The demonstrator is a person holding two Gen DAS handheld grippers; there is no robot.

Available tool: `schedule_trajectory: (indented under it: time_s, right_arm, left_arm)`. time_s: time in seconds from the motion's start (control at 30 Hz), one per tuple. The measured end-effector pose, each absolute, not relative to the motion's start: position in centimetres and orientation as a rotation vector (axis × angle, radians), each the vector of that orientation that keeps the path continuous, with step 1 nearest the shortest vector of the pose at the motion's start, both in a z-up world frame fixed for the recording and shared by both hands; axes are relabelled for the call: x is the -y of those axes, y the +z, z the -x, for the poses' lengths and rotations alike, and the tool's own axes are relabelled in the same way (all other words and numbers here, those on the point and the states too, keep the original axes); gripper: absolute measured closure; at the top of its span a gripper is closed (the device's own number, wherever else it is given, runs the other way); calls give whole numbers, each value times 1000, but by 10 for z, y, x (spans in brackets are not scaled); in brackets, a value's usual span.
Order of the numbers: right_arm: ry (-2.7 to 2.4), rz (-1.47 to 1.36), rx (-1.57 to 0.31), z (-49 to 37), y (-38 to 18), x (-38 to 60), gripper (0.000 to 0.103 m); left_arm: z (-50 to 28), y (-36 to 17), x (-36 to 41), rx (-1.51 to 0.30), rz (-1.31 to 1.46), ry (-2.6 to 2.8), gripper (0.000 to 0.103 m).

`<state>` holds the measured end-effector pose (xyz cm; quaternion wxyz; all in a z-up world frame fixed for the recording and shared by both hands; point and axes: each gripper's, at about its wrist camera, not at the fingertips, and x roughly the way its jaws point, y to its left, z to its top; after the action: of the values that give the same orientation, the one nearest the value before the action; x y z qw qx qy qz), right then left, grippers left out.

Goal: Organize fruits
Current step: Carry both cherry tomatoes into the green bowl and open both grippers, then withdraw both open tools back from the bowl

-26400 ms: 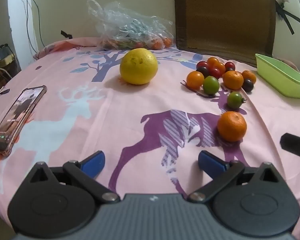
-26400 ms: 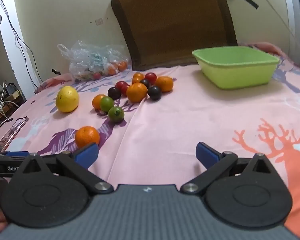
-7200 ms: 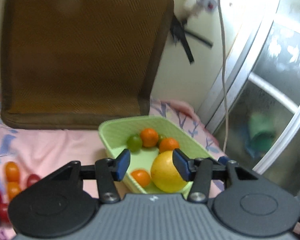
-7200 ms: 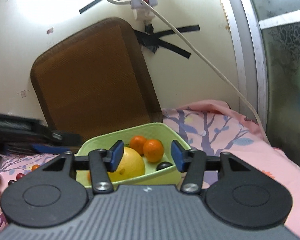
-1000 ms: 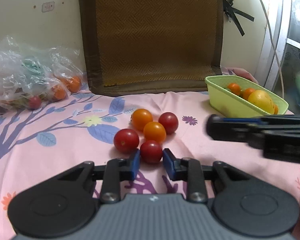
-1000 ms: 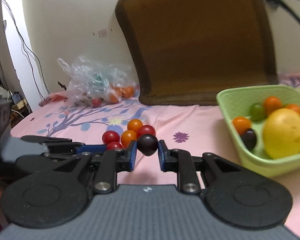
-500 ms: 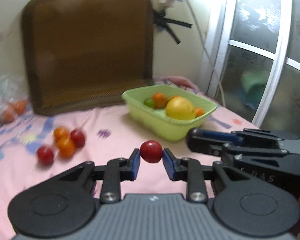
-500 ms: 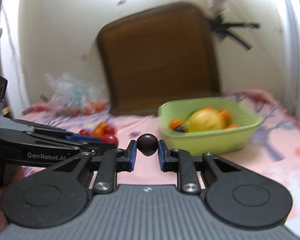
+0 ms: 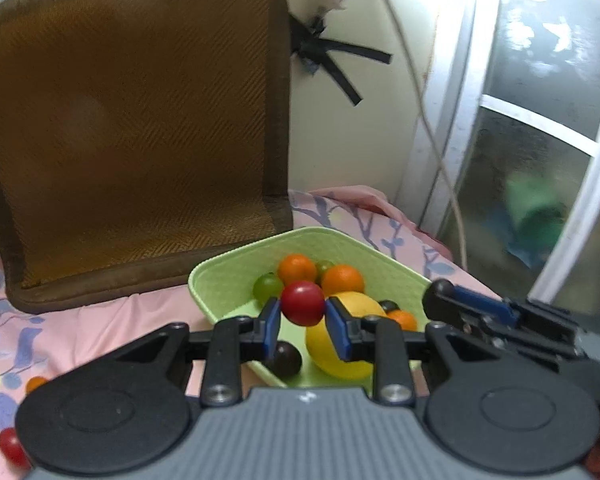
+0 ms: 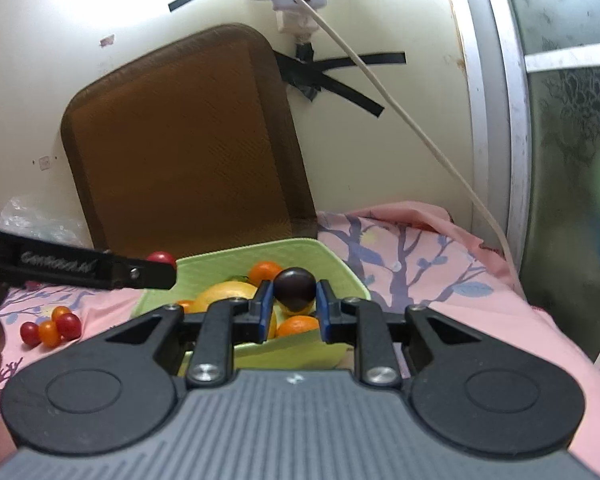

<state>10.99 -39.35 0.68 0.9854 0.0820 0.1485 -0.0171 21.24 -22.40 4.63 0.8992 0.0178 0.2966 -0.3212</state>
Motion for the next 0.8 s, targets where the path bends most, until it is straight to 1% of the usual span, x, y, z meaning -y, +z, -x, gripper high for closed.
schedule_trajectory:
  time_s: [0.23, 0.33, 0.37, 0.4, 0.43, 0.53, 0.63, 0.7, 0.8]
  right_arm:
    - [-27, -135, -316, -115, 2, 388, 77]
    - [-30, -129, -320, -117, 1, 387, 74]
    - [-34, -126, -321, -117, 1, 387, 71]
    - [-36, -123, -318, -117, 1, 387, 62]
    - [-42, -117, -309, -116, 2, 386, 55]
    - [-46, -96, -272, -110, 3, 383, 55]
    - [-50, -83, -237, -101, 4, 380, 55]
    - [-52, -104, -230, -95, 6, 380, 55]
    - [-38, -151, -228, -84, 12, 377, 54]
  left_arm:
    - [-227, 31, 229, -647, -19, -641, 77]
    - [-227, 28, 229, -657, -17, -629, 77]
    - [-227, 27, 230, -660, -18, -625, 76]
    - [-226, 27, 230, -659, -20, -615, 75]
    - [-225, 27, 231, -659, -25, -608, 72]
    - [-219, 31, 228, -644, -24, -597, 65]
    - [-207, 39, 222, -622, -29, -586, 65]
    - [-197, 43, 216, -612, -45, -569, 56]
    - [-180, 47, 205, -595, -72, -540, 54]
